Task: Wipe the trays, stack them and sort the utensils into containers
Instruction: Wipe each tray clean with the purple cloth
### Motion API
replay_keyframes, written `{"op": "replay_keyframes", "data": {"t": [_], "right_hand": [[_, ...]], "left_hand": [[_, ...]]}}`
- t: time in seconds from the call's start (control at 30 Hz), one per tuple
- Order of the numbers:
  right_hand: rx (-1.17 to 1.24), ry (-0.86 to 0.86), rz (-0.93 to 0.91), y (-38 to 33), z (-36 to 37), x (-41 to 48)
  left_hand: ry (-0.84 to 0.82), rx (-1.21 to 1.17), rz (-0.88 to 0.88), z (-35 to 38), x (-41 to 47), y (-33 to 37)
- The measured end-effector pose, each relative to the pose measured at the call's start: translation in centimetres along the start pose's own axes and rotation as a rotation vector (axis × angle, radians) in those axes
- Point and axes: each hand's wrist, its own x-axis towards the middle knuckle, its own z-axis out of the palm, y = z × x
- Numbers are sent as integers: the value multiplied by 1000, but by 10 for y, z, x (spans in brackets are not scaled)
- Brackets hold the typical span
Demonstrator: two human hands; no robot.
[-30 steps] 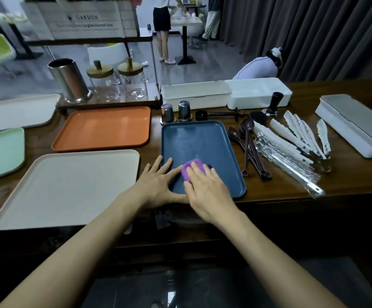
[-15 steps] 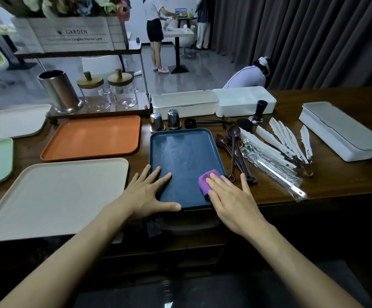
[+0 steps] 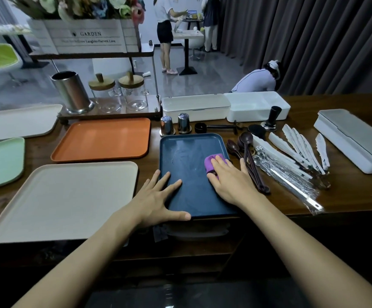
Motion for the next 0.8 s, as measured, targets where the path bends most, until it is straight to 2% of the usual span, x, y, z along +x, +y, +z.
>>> {"op": "replay_keyframes", "data": {"t": [0.23,0.4,0.8], "right_hand": [[-31,-16,7,4,3,64],[-35,-14,-9,5,2,77],[45,-30,-74,8,2,-43]], "left_hand": [[5,7,5,2,1,-2],[21,0,15,5,3,-5],[75,-1,15,10,3,-5]]}}
